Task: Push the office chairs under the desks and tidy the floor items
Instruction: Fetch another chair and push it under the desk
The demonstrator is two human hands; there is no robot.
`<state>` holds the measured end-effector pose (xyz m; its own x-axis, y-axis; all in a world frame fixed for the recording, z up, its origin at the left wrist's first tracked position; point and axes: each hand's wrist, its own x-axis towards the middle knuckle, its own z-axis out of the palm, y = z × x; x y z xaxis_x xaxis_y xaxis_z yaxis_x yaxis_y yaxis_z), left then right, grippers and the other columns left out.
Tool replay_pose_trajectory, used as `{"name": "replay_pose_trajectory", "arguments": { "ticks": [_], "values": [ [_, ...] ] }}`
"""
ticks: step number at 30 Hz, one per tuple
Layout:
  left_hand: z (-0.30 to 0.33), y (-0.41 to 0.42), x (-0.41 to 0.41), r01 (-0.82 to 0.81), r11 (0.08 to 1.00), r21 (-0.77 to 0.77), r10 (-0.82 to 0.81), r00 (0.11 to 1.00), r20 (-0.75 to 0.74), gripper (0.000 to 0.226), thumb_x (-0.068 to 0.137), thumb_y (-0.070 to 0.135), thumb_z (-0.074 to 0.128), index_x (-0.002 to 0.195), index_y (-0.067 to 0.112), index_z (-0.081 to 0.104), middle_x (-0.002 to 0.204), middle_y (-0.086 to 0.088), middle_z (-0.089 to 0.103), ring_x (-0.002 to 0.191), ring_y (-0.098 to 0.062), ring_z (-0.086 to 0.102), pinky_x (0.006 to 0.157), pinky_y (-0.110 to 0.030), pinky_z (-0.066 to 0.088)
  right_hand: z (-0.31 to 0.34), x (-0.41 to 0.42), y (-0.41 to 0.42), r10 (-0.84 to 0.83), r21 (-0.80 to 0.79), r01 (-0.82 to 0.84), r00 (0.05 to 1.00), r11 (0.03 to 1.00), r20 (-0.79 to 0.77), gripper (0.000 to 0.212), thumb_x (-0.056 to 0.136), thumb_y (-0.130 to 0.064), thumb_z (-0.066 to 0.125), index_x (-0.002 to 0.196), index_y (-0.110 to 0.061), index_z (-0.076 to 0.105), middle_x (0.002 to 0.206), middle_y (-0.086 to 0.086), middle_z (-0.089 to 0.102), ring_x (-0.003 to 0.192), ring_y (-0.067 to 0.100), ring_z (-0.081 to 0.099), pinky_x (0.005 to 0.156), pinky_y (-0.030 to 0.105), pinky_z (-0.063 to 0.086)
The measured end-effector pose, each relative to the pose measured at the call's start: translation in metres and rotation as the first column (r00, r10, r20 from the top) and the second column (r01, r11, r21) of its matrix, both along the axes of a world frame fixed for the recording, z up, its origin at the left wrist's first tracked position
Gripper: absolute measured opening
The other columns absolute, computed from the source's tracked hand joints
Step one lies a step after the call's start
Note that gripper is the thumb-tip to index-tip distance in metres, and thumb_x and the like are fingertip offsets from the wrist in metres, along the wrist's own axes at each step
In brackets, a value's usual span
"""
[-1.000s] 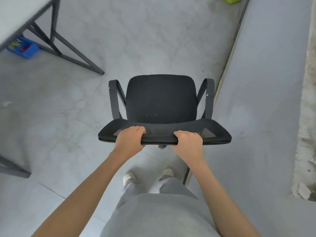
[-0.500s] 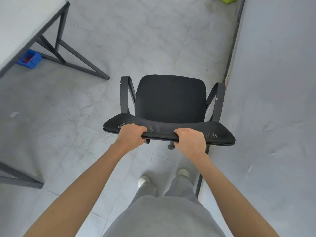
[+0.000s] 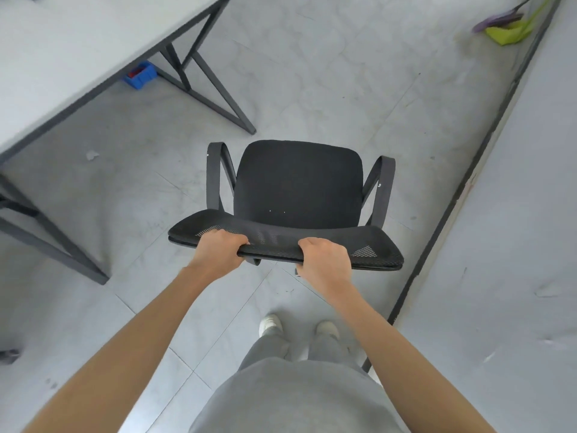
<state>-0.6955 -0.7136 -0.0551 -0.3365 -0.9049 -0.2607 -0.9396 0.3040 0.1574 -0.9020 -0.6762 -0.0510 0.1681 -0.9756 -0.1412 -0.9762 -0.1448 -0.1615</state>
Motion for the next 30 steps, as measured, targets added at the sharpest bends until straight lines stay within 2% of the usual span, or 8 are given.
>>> {"name": "replay_pose_trajectory", "arguments": {
  "ticks": [1, 2, 5, 9, 16, 20, 24, 30],
  "values": [
    [-0.001, 0.008, 0.004, -0.043, 0.999, -0.004, 0.043, 0.999, -0.008, 0.018, 0.081, 0.017, 0.053, 0.093, 0.021, 0.067, 0.087, -0.003, 0.069, 0.086, -0.03, 0.06, 0.067, -0.03, 0.038, 0.001, 0.002, 0.0, 0.035, -0.007, -0.035, 0.999, 0.999, -0.025, 0.03, 0.046, -0.028, 0.08, 0.062, -0.015, 0.058, 0.057, -0.004, 0.06, 0.054, 0.019, 0.059, 0.046, 0.02, 0.024],
    [-0.003, 0.015, 0.009, -0.092, 0.996, -0.013, 0.092, 0.996, -0.018, 0.019, 0.081, 0.017, 0.054, 0.093, 0.021, 0.067, 0.088, -0.003, 0.069, 0.087, -0.03, 0.06, 0.068, -0.031, 0.039, 0.0, 0.004, -0.002, 0.079, 0.002, -0.078, 0.997, 0.997, -0.019, 0.028, 0.051, -0.029, 0.079, 0.066, -0.015, 0.059, 0.061, -0.003, 0.062, 0.059, 0.02, 0.06, 0.047, 0.021, 0.025],
    [-0.007, 0.038, 0.017, -0.233, 0.972, -0.017, 0.232, 0.972, -0.023, 0.016, 0.08, 0.017, 0.053, 0.089, 0.022, 0.066, 0.085, -0.003, 0.069, 0.083, -0.03, 0.06, 0.069, -0.033, 0.045, -0.005, 0.007, -0.005, 0.198, 0.014, -0.2, 0.977, 0.98, 0.075, 0.021, 0.077, -0.025, 0.06, 0.093, -0.011, 0.061, 0.09, 0.003, 0.066, 0.086, 0.027, 0.06, 0.059, 0.028, 0.031],
    [-0.008, 0.075, 0.02, -0.383, 0.923, -0.031, 0.383, 0.924, 0.001, 0.013, 0.08, 0.019, 0.053, 0.085, 0.02, 0.065, 0.082, -0.003, 0.068, 0.079, -0.028, 0.059, 0.063, -0.029, 0.041, -0.008, 0.013, -0.007, 0.345, 0.008, -0.346, 0.936, 0.938, 0.076, 0.026, 0.079, -0.026, 0.056, 0.102, -0.015, 0.061, 0.096, 0.0, 0.067, 0.09, 0.025, 0.059, 0.064, 0.03, 0.041],
    [-0.002, 0.135, 0.001, -0.588, 0.808, 0.009, 0.588, 0.809, 0.004, 0.015, 0.08, 0.021, 0.052, 0.086, 0.019, 0.066, 0.081, -0.006, 0.069, 0.077, -0.03, 0.06, 0.059, -0.027, 0.032, -0.006, -0.004, -0.021, 0.674, 0.011, -0.675, 0.738, 0.738, 0.039, 0.029, 0.078, -0.021, 0.057, 0.105, -0.011, 0.06, 0.104, 0.002, 0.066, 0.099, 0.025, 0.058, 0.077, 0.037, 0.048],
    [-0.005, 0.161, -0.01, -0.626, 0.779, -0.023, 0.626, 0.78, -0.014, 0.017, 0.081, 0.027, 0.051, 0.089, 0.018, 0.063, 0.078, -0.004, 0.069, 0.07, -0.027, 0.058, 0.058, -0.026, 0.031, 0.002, -0.021, -0.052, 0.733, -0.031, -0.732, 0.68, 0.68, 0.031, 0.032, 0.068, -0.017, 0.071, 0.098, -0.007, 0.067, 0.094, 0.007, 0.071, 0.09, 0.029, 0.065, 0.07, 0.039, 0.052],
    [-0.005, 0.177, -0.018, -0.684, 0.723, -0.097, 0.681, 0.729, -0.066, 0.018, 0.079, 0.029, 0.055, 0.081, 0.012, 0.062, 0.071, -0.004, 0.067, 0.067, -0.028, 0.06, 0.055, -0.027, 0.032, -0.002, -0.009, -0.071, 0.753, -0.081, -0.75, 0.658, 0.657, 0.018, 0.038, 0.052, -0.012, 0.081, 0.088, -0.013, 0.071, 0.087, 0.002, 0.074, 0.079, 0.024, 0.07, 0.055, 0.03, 0.051],
    [-0.009, 0.181, -0.009, -0.703, 0.676, -0.221, 0.713, 0.7, -0.043, 0.019, 0.061, 0.03, 0.07, 0.062, 0.014, 0.06, 0.049, 0.001, 0.059, 0.044, -0.025, 0.054, 0.042, -0.024, 0.035, -0.01, 0.007, -0.069, 0.751, -0.177, -0.732, 0.656, 0.658, 0.077, 0.029, 0.051, -0.016, 0.073, 0.08, -0.016, 0.072, 0.077, -0.001, 0.074, 0.067, 0.023, 0.069, 0.048, 0.024, 0.044]
  ]
}}
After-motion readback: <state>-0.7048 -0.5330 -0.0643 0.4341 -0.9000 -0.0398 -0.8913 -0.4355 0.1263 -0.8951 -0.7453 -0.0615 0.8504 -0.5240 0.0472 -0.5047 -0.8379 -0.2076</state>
